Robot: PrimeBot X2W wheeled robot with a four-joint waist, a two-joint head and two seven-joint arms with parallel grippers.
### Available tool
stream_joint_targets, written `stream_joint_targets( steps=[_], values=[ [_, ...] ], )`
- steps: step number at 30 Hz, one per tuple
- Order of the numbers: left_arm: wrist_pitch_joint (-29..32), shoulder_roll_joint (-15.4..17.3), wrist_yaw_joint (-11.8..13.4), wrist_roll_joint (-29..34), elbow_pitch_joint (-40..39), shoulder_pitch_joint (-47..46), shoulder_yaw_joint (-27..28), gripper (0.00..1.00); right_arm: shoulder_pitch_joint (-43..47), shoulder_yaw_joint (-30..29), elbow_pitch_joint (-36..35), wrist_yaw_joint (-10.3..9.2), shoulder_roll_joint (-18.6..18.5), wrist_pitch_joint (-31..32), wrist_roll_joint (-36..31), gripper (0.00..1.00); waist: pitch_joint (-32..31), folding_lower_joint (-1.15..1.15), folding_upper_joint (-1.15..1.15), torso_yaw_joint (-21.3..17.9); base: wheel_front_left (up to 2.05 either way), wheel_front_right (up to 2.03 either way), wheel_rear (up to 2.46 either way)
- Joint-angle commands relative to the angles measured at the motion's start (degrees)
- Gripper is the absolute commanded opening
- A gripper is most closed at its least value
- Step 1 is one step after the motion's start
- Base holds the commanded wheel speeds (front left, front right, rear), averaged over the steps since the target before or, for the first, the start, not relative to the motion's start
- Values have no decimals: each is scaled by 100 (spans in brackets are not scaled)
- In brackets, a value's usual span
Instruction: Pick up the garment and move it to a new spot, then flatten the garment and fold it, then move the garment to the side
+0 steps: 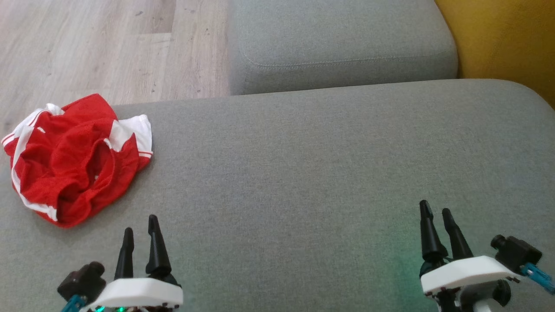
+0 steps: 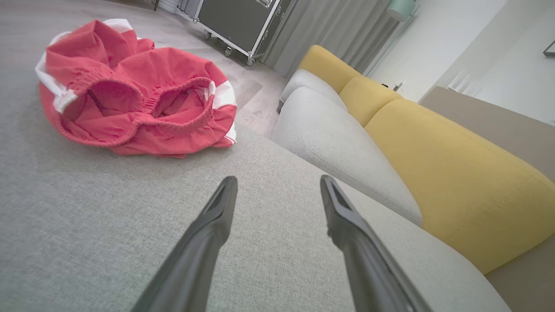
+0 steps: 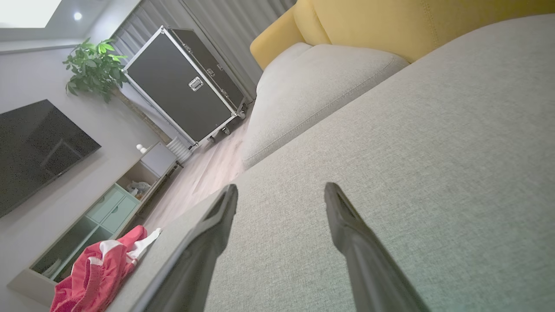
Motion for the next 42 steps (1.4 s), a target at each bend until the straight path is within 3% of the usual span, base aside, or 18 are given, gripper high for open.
stream_joint_targets(
  steps=[1,22,42],
  values=[
    [-93,62,40,213,-234,-138,39,100,-137,135,-229,-3,-41,-85,-215,100,-6,0,0,3,0,0,0],
    [-450,99,190,1636,-259,-36,-164,100,-87,412,-236,-3,-50,-440,-1752,100,-151,0,0,13,0,0,0],
    [-790,101,306,3095,-294,75,-225,100,54,267,-140,-4,-59,-778,-3016,100,-333,0,0,31,0,0,0]
  ],
)
